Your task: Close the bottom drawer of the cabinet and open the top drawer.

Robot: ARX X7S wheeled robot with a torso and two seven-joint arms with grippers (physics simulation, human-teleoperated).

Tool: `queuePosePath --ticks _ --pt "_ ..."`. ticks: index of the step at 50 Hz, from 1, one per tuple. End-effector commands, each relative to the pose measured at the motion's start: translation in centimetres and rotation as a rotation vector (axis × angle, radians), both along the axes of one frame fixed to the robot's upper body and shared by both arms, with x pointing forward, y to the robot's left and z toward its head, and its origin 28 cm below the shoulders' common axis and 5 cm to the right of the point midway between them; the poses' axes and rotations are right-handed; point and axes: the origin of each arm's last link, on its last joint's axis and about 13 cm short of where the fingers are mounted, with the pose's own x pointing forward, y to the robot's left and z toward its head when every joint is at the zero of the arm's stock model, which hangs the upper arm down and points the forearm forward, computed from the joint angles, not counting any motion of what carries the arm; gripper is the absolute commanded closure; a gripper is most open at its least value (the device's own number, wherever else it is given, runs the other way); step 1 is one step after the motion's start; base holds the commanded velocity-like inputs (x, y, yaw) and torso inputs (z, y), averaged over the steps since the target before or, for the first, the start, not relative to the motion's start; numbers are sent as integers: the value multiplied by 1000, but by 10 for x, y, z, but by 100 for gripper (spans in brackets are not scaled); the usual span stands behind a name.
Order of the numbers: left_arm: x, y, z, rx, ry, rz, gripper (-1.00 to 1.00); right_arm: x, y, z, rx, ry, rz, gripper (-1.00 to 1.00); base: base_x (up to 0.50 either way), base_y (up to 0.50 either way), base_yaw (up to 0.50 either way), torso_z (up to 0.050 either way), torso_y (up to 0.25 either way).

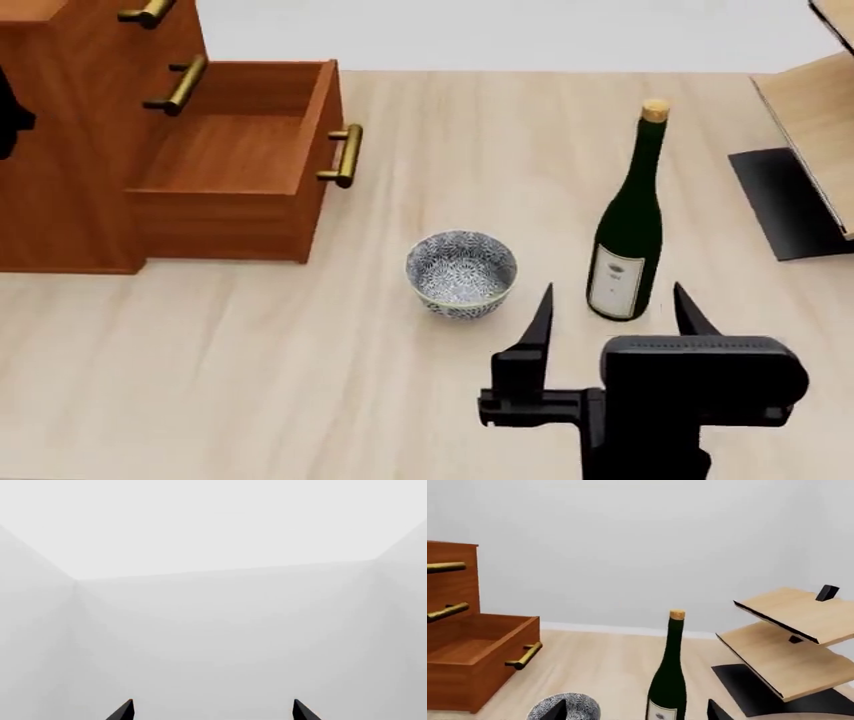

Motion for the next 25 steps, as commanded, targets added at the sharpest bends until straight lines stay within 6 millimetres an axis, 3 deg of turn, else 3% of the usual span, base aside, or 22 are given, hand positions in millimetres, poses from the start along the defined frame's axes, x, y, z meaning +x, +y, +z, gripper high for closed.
queuePosePath --ticks 1,25 --pt "0 0 1 2 -3 4 -100 1 1 -1 -3 7 5 -100 0 500 0 0 0" --pt "2 1 1 8 0 8 -100 3 2 -3 -5 10 18 -100 0 500 0 0 0"
